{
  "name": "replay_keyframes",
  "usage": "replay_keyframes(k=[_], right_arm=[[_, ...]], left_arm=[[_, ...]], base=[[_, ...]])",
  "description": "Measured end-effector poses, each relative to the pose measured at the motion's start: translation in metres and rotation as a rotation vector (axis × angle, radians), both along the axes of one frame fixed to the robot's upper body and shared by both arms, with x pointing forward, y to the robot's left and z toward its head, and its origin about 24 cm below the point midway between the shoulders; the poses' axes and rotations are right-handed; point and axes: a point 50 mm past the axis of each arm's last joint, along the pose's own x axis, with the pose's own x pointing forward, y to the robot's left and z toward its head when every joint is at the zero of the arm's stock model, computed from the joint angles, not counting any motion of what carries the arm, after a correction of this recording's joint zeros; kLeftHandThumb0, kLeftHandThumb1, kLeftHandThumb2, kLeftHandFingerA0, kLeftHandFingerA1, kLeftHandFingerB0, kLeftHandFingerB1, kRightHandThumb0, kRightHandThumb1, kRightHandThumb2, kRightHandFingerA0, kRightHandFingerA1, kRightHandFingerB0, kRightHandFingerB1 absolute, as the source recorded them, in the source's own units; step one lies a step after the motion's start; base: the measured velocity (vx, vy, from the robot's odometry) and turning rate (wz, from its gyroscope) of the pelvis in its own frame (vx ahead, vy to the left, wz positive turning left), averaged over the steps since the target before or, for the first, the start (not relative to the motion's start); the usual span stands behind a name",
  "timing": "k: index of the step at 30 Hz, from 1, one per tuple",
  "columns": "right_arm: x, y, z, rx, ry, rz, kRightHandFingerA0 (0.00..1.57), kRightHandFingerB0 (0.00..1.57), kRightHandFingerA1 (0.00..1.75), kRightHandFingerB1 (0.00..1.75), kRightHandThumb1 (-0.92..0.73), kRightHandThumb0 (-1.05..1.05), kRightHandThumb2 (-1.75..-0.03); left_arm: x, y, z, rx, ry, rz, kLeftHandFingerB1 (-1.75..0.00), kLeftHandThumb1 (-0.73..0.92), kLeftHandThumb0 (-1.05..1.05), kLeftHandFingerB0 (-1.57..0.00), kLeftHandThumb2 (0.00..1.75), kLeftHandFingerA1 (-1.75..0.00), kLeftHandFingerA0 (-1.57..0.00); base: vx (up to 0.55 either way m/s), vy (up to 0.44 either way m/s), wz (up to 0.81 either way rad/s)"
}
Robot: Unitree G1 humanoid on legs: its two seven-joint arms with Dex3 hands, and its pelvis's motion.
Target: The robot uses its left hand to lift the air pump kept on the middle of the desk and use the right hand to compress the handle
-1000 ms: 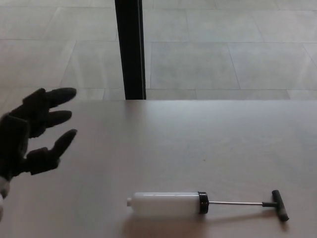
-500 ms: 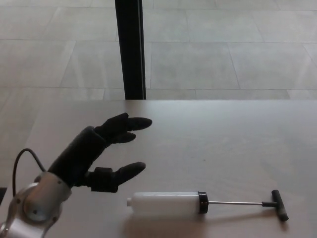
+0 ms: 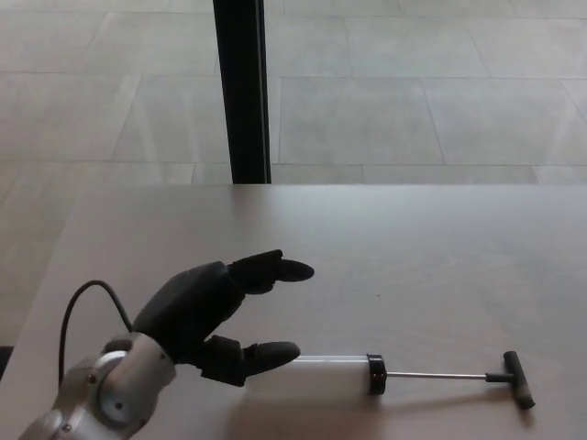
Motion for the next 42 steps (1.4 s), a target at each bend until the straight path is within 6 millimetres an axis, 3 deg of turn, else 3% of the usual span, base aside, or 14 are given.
replay_keyframes(k=[2,9,10,20,23,24,26,28,29,31,33,40,41,42], right_arm=[[0.000,0.000,0.000,0.000,-0.001,0.000,0.20,0.36,0.41,0.34,-0.87,-0.79,-0.67],[0.001,0.001,0.001,-0.001,-0.005,0.002,0.18,0.29,0.51,0.49,-0.68,-0.78,-1.05],[0.001,0.001,0.001,-0.001,-0.006,0.003,0.23,0.39,0.43,0.34,-0.87,-0.78,-0.67],[0.002,0.002,0.002,-0.002,-0.008,0.007,0.24,0.37,0.43,0.35,-0.86,-0.77,-0.66],[0.003,0.002,0.002,-0.002,-0.009,0.008,0.24,0.37,0.43,0.36,-0.86,-0.76,-0.66],[0.003,0.002,0.003,-0.002,-0.010,0.008,0.24,0.37,0.43,0.35,-0.86,-0.76,-0.66],[0.003,0.002,0.003,-0.002,-0.013,0.009,0.23,0.38,0.42,0.35,-0.85,-0.76,-0.66],[0.004,0.003,0.005,-0.002,-0.018,0.010,0.18,0.31,0.51,0.49,-0.68,-0.78,-1.04],[0.005,0.003,0.006,-0.002,-0.021,0.011,0.24,0.38,0.41,0.35,-0.84,-0.77,-0.66],[0.006,0.003,0.007,-0.002,-0.028,0.012,0.24,0.38,0.41,0.35,-0.84,-0.77,-0.65],[0.007,0.004,0.009,-0.002,-0.035,0.013,0.23,0.39,0.41,0.36,-0.82,-0.77,-0.66],[0.010,0.003,0.011,0.002,-0.044,0.005,0.24,0.44,0.44,0.36,-0.80,-0.67,-0.64],[0.010,0.003,0.011,0.003,-0.044,0.002,0.28,0.38,0.68,0.53,-0.66,-0.69,-1.03],[0.010,0.003,0.011,0.005,-0.045,0.000,0.34,0.45,0.78,0.37,-0.79,-0.64,-0.64]], left_arm=[[0.000,-0.003,-0.001,0.030,-0.003,-0.007,-0.40,0.69,-0.85,-0.27,0.61,-0.55,-0.24],[0.000,-0.024,-0.007,0.146,-0.019,-0.044,-0.42,0.67,-0.84,-0.24,0.61,-0.57,-0.18],[-0.001,-0.028,-0.009,0.159,-0.019,-0.052,-0.42,0.68,-0.86,-0.26,0.61,-0.57,-0.20],[-0.013,-0.057,-0.031,0.298,-0.010,-0.090,-0.48,0.54,-0.87,-0.19,0.94,-0.55,-0.11],[-0.016,-0.061,-0.035,0.342,-0.011,-0.090,-0.38,0.70,-0.87,-0.25,0.62,-0.52,-0.09],[-0.017,-0.062,-0.037,0.361,-0.013,-0.088,-0.50,0.52,-0.85,-0.19,0.94,-0.54,-0.06],[-0.018,-0.063,-0.040,0.395,-0.018,-0.083,-0.50,0.52,-0.85,-0.20,0.94,-0.53,-0.07],[-0.020,-0.063,-0.043,0.425,-0.021,-0.074,-0.50,0.54,-0.87,-0.18,0.95,-0.51,-0.03],[-0.021,-0.062,-0.045,0.442,-0.023,-0.068,-0.50,0.52,-0.82,-0.18,0.92,-0.51,-0.03],[-0.022,-0.061,-0.048,0.467,-0.022,-0.057,-0.41,0.66,-0.78,-0.27,0.60,-0.53,-0.08],[-0.025,-0.059,-0.053,0.496,-0.022,-0.040,-0.50,0.50,-0.76,-0.24,0.87,-0.55,-0.10],[-0.034,-0.047,-0.064,0.499,-0.051,0.076,-0.49,0.52,-0.48,-0.23,0.77,-0.57,-0.12],[-0.034,-0.045,-0.065,0.488,-0.050,0.102,-0.43,0.61,-0.38,-0.29,0.58,-0.55,-0.09],[-0.035,-0.042,-0.066,0.473,-0.047,0.133,-0.47,0.52,-0.36,-0.27,0.67,-0.54,-0.10]], base=[[0.00,0.000,0.00],[0.00,0.000,0.00],[0.00,0.000,0.00],[0.00,0.000,0.00],[0.00,0.000,0.00],[0.00,0.000,0.00],[0.00,0.000,0.00],[0.00,0.000,0.00],[0.00,0.000,0.00],[0.00,0.000,0.00],[0.00,0.000,0.00],[0.00,0.000,0.00],[0.00,0.000,0.00],[0.00,0.000,0.00]])
